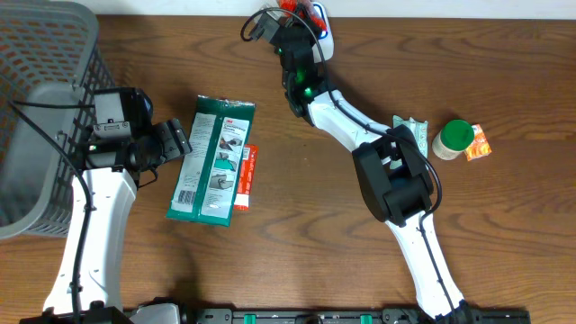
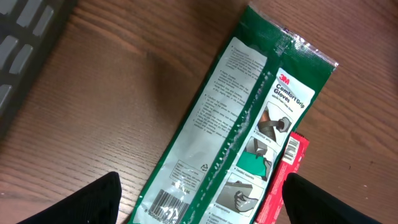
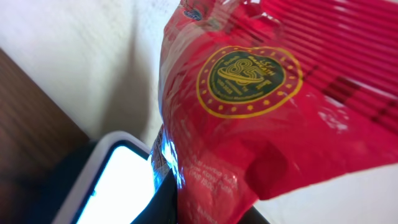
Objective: Scan the item barcode
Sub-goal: 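Hold the red pack against the white scanner with the right gripper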
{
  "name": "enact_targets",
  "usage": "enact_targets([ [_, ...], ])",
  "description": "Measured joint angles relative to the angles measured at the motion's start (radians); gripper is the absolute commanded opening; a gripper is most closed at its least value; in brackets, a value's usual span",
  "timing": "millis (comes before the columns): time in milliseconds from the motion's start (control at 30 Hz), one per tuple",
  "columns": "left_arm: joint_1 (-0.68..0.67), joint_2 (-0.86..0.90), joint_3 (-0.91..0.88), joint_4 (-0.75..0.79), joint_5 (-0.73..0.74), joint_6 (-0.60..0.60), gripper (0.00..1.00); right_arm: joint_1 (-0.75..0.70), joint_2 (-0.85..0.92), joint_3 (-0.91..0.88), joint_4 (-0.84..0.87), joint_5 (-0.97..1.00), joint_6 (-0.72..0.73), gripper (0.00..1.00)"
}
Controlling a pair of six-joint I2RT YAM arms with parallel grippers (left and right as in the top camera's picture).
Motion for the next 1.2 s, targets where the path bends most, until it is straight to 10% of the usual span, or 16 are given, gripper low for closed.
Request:
enact_targets([
  [1200, 0.000, 0.000, 0.000, 0.000, 0.000, 0.000, 0.83, -0.042, 0.064, 0.000, 0.076, -0.078, 0.247, 0.01],
])
